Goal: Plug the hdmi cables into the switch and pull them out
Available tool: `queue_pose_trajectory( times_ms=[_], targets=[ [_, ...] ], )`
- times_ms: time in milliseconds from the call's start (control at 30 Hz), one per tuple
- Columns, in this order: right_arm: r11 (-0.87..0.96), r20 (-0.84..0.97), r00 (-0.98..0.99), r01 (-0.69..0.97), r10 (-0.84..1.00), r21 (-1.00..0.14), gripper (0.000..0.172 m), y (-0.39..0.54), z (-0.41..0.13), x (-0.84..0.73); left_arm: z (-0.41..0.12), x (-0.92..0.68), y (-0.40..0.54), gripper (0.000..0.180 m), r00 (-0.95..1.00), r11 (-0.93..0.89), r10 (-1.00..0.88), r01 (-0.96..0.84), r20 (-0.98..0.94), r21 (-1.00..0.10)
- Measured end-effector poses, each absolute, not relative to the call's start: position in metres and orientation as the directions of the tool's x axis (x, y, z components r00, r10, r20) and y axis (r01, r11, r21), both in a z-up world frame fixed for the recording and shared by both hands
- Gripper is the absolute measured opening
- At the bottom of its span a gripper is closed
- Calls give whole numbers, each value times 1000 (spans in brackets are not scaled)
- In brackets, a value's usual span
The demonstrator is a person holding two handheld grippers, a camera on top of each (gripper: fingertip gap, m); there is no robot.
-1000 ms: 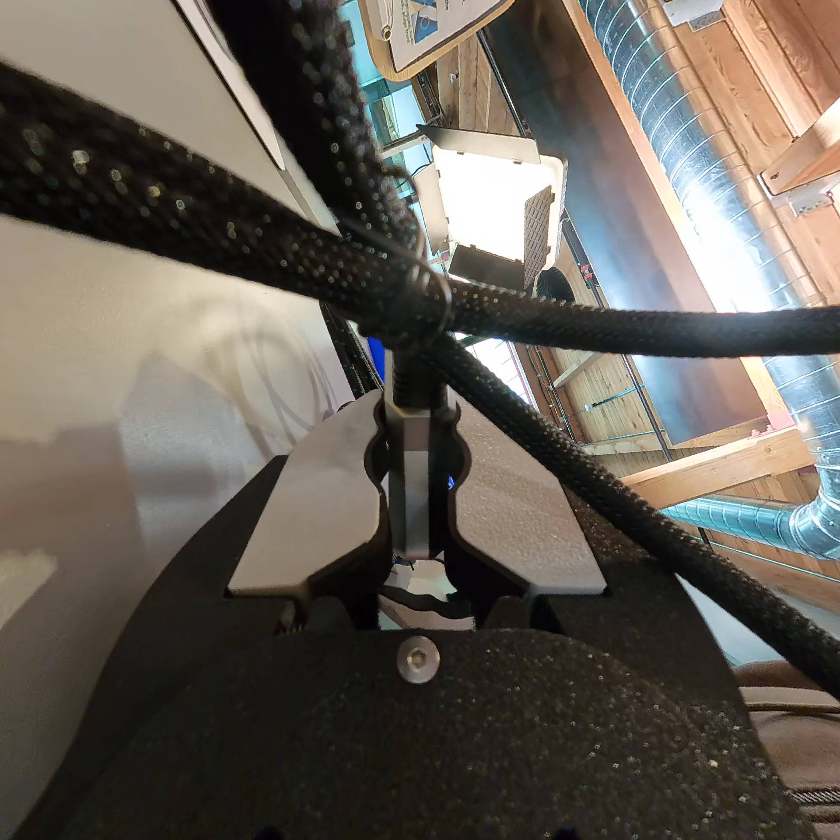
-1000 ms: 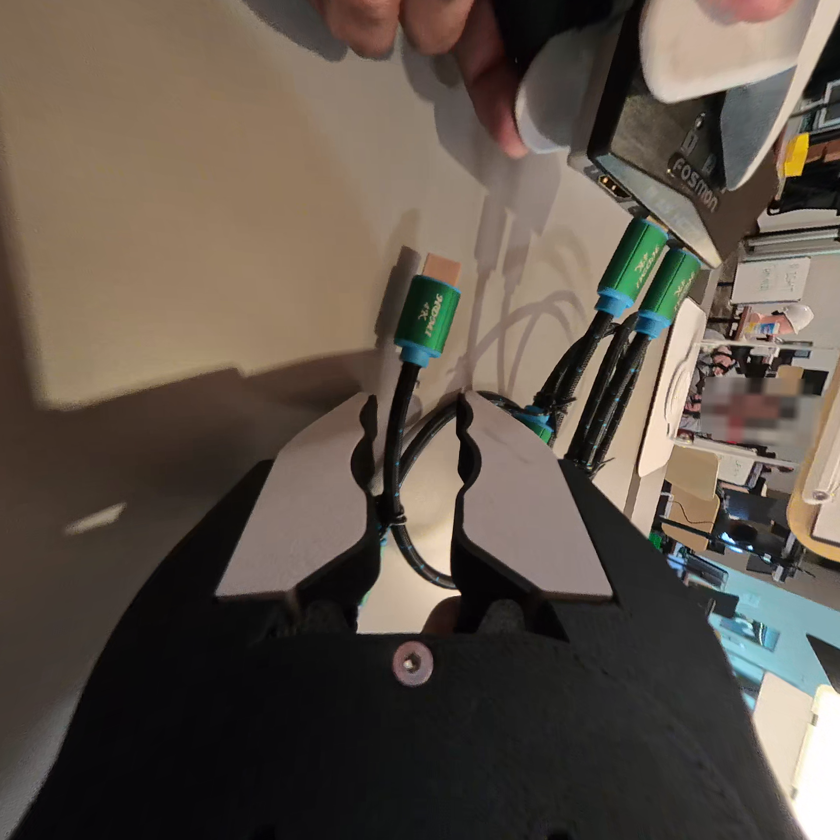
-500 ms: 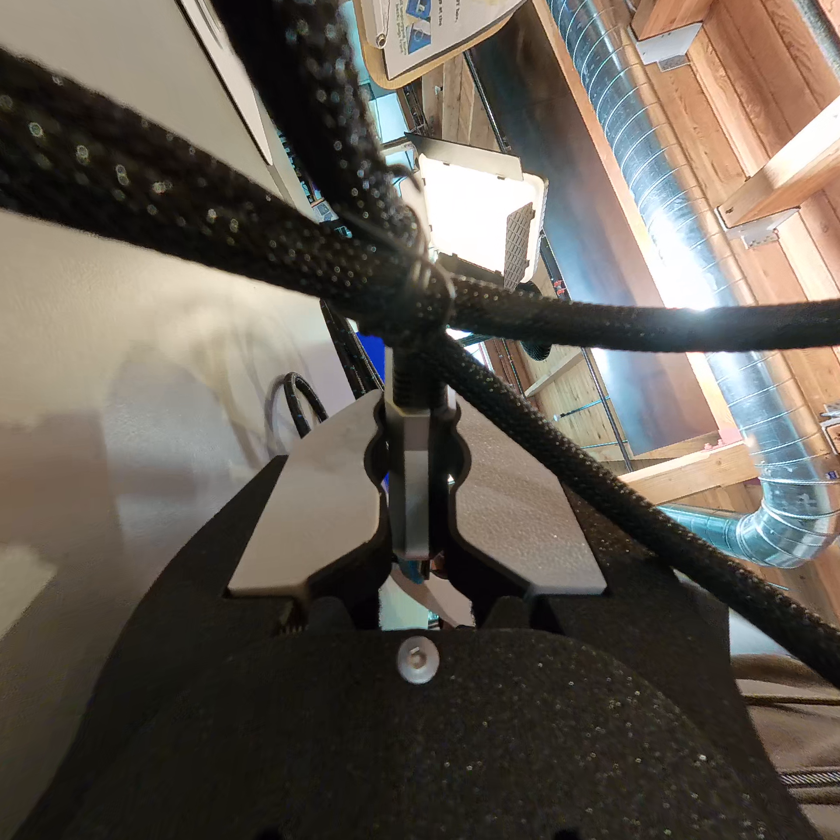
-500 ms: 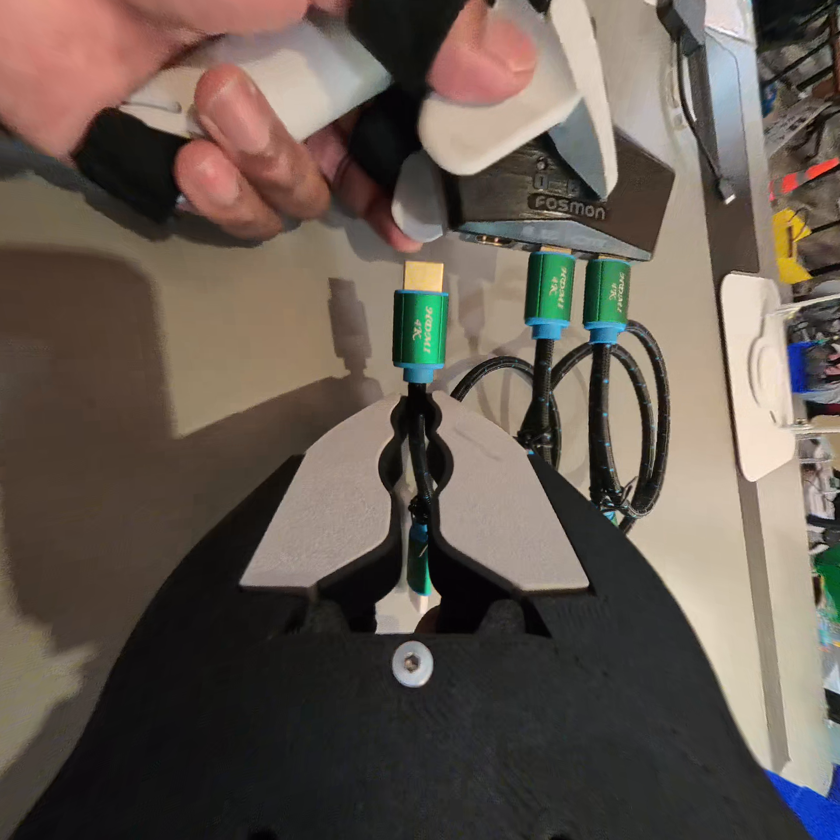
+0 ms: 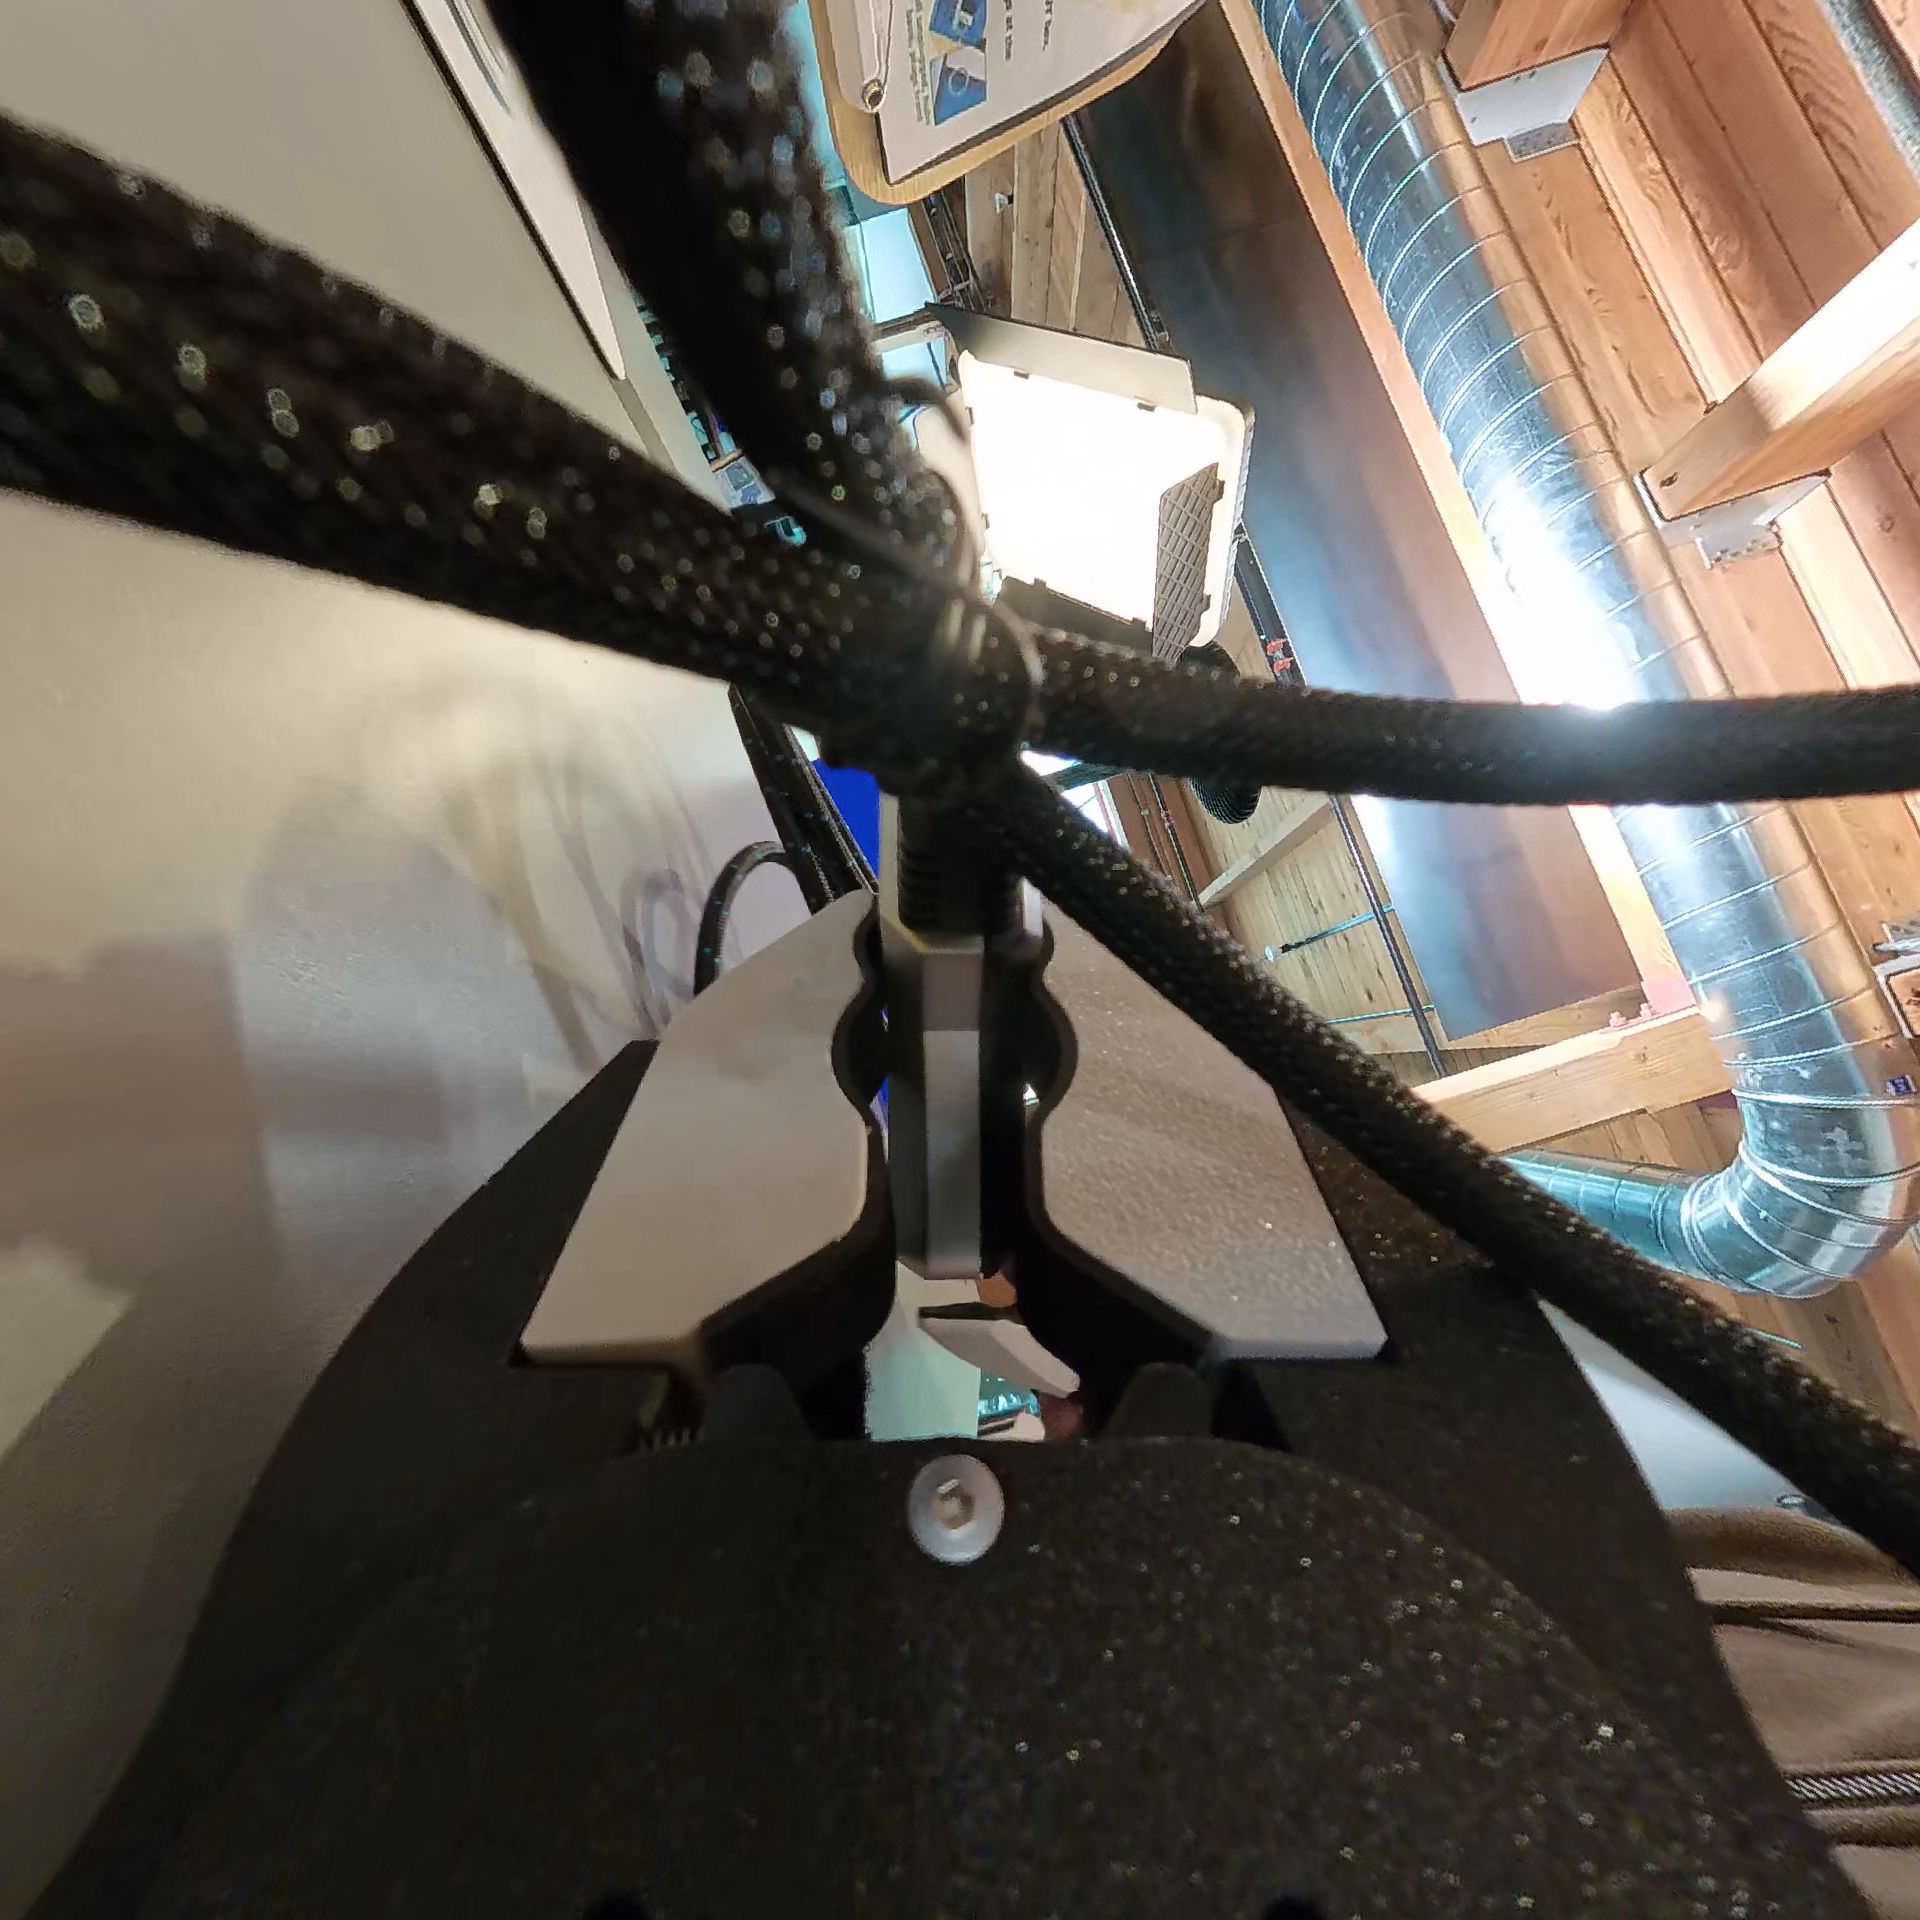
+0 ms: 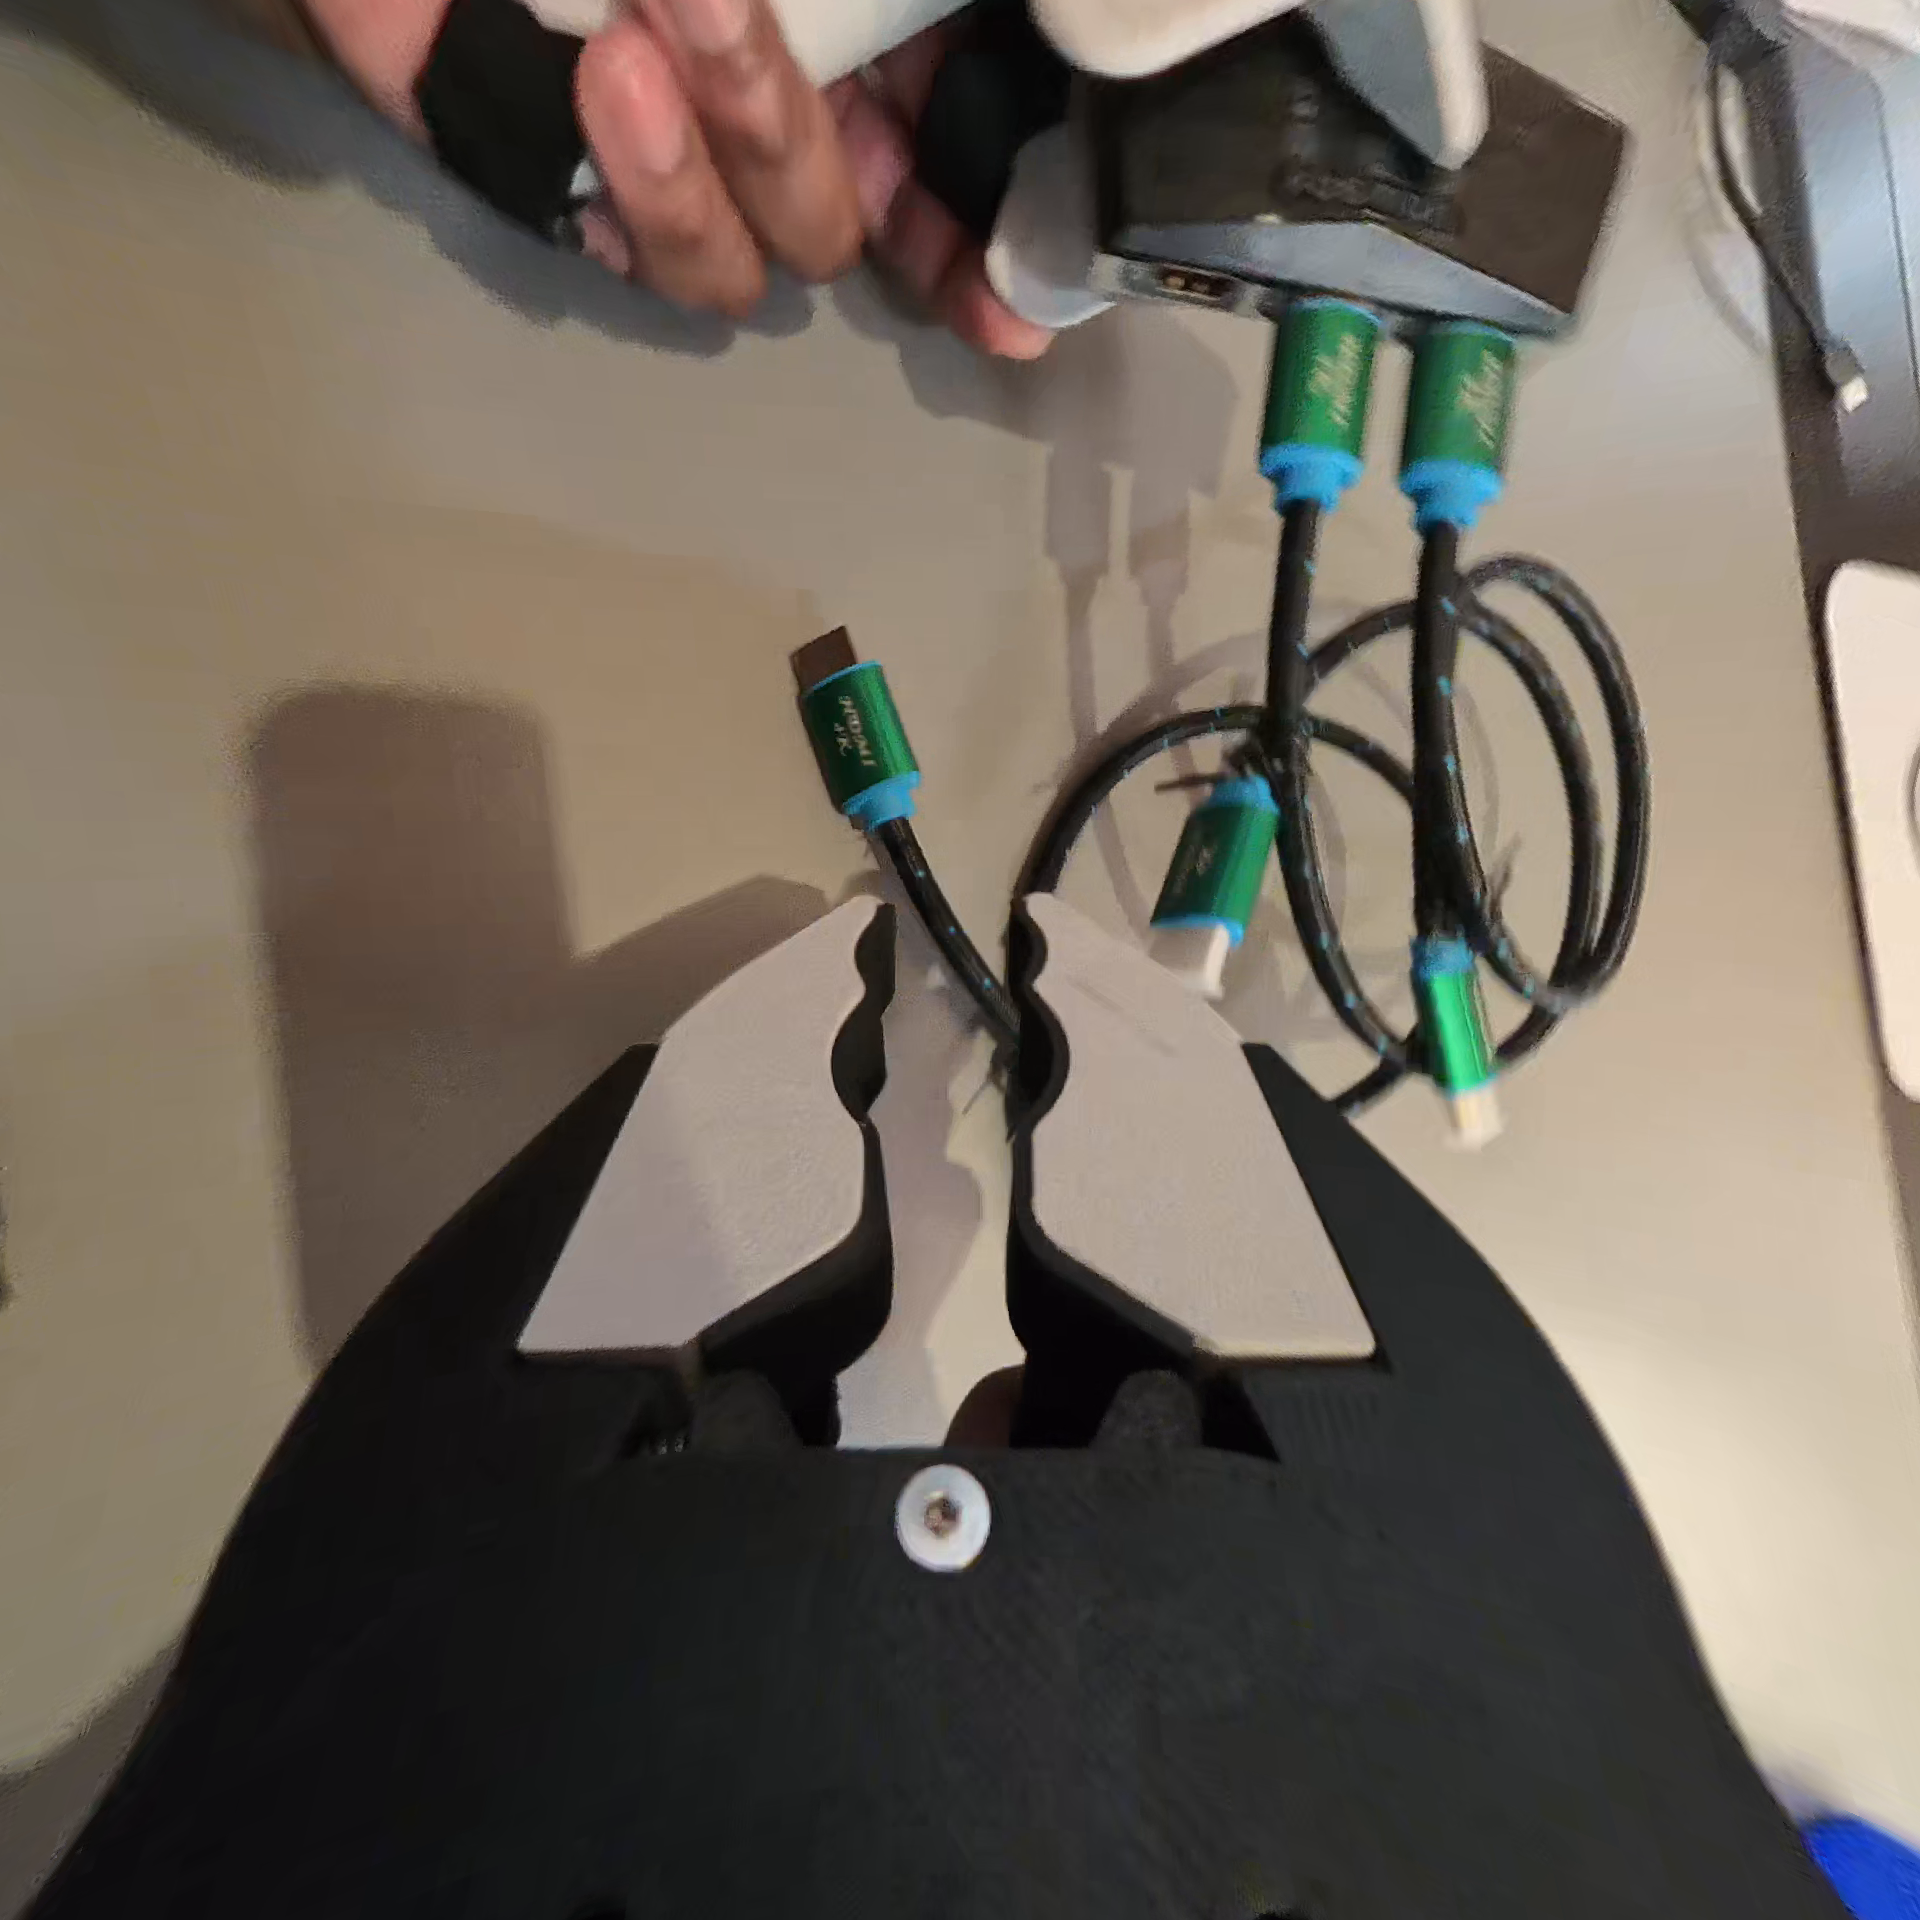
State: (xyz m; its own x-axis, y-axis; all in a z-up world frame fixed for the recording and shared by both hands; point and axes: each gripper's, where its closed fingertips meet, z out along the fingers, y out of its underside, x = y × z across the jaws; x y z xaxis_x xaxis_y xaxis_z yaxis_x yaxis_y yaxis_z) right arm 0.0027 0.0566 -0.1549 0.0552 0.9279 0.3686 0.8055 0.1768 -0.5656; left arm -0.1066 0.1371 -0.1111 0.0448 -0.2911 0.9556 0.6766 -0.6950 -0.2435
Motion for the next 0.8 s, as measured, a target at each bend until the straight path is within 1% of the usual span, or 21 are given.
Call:
queue_pose_trajectory(
  times_ms=[33,100,133,200,233,267,333,400,433,467,533,633,733,800],
  targets=[
    [109,331,124,789,936,-604,21,56,-151,8,-111,-107,137,20,44,-693,-290,679,956,-242],
    [-101,213,310,750,927,-654,23,55,-151,23,-111,-108,138,21,45,-693,-287,680,957,-240],
    [-245,125,426,708,896,-662,23,53,-156,30,-111,-108,138,21,48,-692,-286,680,957,-241],
    [-541,-86,649,545,756,-641,29,48,-169,39,-112,-107,139,21,55,-690,-287,680,956,-246],
    [-634,-179,712,446,679,-632,31,44,-173,38,-112,-107,139,20,57,-688,-288,682,956,-249],
    [-687,-245,747,361,618,-631,33,44,-174,37,-112,-107,140,21,60,-685,-289,684,955,-250],
    [-734,-286,802,255,524,-630,38,52,-177,40,-112,-108,142,20,67,-678,-289,690,955,-254],
    [-773,-340,813,196,472,-604,38,56,-178,36,-113,-107,144,20,81,-675,-283,691,956,-258],
    [-795,-394,799,165,454,-583,38,56,-178,30,-114,-106,144,20,90,-678,-282,685,955,-265],
    [-816,-446,782,134,435,-562,38,55,-177,22,-115,-104,144,15,105,-683,-280,677,954,-275],
    [-847,-515,757,95,403,-524,37,52,-178,9,-120,-99,141,19,165,-695,-273,648,948,-313],
    [-867,-583,732,20,352,-498,36,52,-177,-5,-125,-93,135,24,259,-690,-282,614,924,-383],
    [-882,-680,683,-113,266,-458,38,59,-172,-14,-128,-91,131,24,286,-694,-276,601,918,-396],
    [-885,-771,609,-237,185,-400,38,65,-167,-16,-127,-92,131,25,278,-692,-277,607,920,-391]
  ],
)
